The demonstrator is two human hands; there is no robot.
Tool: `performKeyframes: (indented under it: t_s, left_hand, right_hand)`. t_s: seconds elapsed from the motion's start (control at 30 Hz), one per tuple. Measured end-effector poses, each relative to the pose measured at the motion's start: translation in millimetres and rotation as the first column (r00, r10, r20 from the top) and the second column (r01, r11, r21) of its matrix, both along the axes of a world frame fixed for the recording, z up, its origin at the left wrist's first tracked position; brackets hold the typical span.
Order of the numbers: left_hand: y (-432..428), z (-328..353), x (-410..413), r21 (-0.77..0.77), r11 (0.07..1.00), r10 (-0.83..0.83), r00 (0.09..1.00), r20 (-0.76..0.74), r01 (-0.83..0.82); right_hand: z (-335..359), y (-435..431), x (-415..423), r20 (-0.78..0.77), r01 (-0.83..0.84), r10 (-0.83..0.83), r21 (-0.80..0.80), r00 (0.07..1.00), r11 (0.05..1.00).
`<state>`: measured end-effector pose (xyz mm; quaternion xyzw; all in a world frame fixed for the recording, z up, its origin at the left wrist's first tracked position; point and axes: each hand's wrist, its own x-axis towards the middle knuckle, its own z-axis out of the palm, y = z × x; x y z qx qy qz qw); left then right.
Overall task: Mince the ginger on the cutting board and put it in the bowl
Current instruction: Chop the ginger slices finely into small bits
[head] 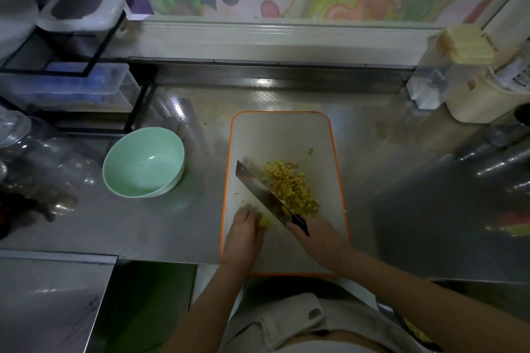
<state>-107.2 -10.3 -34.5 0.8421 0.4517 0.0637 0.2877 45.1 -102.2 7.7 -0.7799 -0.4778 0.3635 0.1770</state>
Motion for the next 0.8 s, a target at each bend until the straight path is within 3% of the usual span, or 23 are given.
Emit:
performKeyframes:
  t_s: [0.8]
  left_hand:
    - [4,10,3,0.037,0.999,0.030,0.998,0.052,-0.032]
  right_hand:
    - [-1,8,-17,-0.016,0.024,-0.027,-0.136,1.000,0.990]
